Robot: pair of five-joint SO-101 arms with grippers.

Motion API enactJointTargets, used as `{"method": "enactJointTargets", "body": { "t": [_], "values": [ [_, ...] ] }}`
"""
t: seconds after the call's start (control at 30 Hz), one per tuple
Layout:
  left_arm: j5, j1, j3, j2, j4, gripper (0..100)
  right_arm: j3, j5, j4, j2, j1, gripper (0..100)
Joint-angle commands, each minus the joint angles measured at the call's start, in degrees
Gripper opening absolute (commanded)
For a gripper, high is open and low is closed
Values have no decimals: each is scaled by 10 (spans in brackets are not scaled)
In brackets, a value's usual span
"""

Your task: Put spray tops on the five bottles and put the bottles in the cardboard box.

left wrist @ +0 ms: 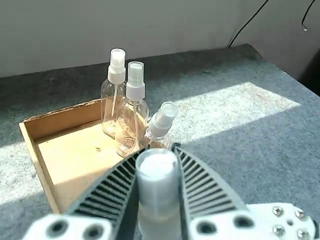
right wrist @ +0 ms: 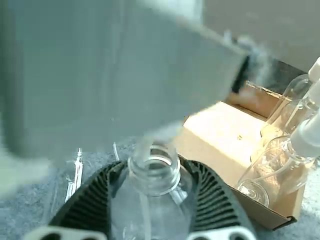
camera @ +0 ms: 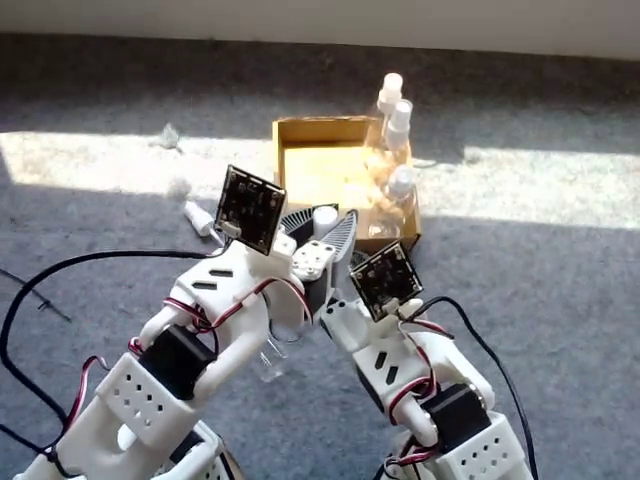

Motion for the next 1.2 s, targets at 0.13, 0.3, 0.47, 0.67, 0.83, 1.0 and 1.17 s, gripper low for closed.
{"method": "enactJointTargets", "body": {
  "t": [0.13,0.3,0.47,0.67,0.83,1.0,1.17],
  "values": [
    [-66,0,14,2,-3,4,-40,-42,-14,0,0,4],
    [-103,3,45,1,-3,4,-40,-42,-13,0,0,4],
    [-100,4,47,-3,-3,4,-40,-43,-14,0,0,4],
    [-76,5,6,-6,-3,5,-39,-42,-14,0,-1,4],
    [-76,5,6,-6,-3,128,-38,-42,-14,0,-2,4],
    [-76,5,-24,-7,-2,163,-36,-42,-14,0,0,4],
    [-76,5,-84,-7,24,155,-36,-42,-14,0,0,4]
  ]
}}
